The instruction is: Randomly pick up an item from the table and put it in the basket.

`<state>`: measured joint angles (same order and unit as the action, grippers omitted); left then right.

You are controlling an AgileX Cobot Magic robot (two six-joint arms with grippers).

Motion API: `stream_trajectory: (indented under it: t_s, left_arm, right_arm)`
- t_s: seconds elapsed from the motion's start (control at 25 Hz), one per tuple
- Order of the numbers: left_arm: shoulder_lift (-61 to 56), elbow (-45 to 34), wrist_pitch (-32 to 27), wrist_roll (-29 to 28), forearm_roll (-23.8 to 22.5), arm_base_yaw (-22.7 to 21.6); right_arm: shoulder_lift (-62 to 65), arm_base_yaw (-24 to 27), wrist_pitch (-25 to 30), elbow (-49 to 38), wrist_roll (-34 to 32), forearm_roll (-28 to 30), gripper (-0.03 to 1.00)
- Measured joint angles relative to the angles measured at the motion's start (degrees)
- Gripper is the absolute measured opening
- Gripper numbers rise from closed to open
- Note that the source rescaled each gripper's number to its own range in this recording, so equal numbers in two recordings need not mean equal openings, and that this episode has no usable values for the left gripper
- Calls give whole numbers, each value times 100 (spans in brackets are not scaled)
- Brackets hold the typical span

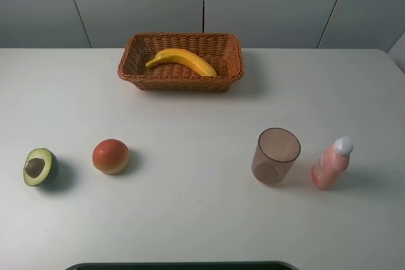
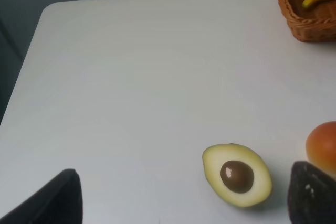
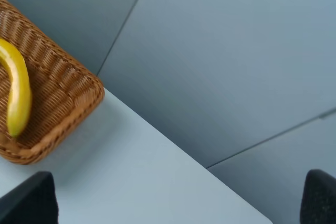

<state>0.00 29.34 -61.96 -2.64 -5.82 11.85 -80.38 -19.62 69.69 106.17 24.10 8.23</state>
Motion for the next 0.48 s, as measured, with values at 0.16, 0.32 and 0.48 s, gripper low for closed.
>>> stream_trajectory:
  t_s: [0.16, 0.32, 0.48]
  left_arm:
    - [-2, 0, 0, 0, 0, 0]
    - [-2, 0, 0, 0, 0, 0]
    - [-2, 0, 0, 0, 0, 0]
  right_arm:
    - [1087, 309, 11, -914, 2, 0, 100]
    - [2397, 308, 22, -2022, -181, -175, 100]
    - [3784, 308, 33, -3045, -511, -326, 100]
